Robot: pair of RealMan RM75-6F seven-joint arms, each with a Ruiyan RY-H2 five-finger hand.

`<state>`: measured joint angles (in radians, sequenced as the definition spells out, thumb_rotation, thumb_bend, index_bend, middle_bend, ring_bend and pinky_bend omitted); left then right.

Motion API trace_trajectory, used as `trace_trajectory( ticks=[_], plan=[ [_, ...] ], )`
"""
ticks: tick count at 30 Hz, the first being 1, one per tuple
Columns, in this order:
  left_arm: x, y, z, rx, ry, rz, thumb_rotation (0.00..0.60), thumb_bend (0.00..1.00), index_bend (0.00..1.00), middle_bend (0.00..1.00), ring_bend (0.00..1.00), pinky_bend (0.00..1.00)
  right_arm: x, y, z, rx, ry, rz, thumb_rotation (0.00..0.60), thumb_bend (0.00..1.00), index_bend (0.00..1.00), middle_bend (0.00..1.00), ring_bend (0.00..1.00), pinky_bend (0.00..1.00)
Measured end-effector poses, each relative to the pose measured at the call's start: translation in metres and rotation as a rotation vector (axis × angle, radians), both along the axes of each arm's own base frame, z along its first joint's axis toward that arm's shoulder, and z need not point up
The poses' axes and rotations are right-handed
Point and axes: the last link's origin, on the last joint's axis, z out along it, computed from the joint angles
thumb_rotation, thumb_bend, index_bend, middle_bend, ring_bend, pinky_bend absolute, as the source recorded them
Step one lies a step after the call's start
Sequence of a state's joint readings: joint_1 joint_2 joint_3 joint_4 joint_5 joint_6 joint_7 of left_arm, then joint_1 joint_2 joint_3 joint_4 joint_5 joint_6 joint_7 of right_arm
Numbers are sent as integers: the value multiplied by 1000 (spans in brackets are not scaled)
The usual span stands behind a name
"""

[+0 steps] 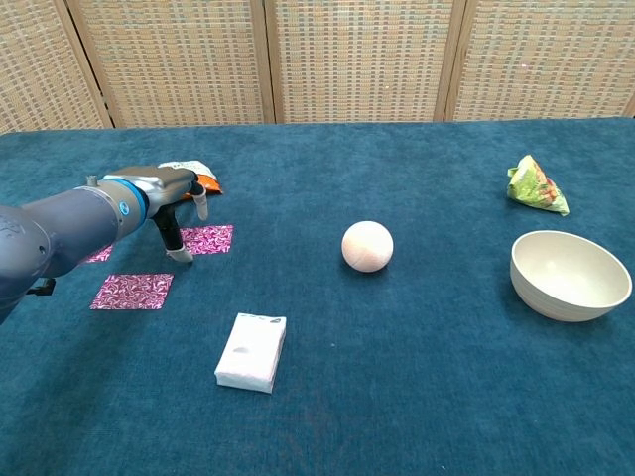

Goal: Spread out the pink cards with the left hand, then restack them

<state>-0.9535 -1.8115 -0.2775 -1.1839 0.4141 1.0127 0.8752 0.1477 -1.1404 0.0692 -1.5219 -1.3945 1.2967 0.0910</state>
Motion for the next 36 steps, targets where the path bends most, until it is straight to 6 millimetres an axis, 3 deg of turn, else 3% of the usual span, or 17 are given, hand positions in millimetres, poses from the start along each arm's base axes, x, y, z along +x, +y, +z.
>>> trace_trajectory(
  ticks=[36],
  plan=[
    [-6, 9, -3, 25, 10, 17, 600, 158, 335, 0, 0, 0, -2, -3, -2, 7, 5, -10, 600, 131, 89, 0, 0, 0]
  ],
)
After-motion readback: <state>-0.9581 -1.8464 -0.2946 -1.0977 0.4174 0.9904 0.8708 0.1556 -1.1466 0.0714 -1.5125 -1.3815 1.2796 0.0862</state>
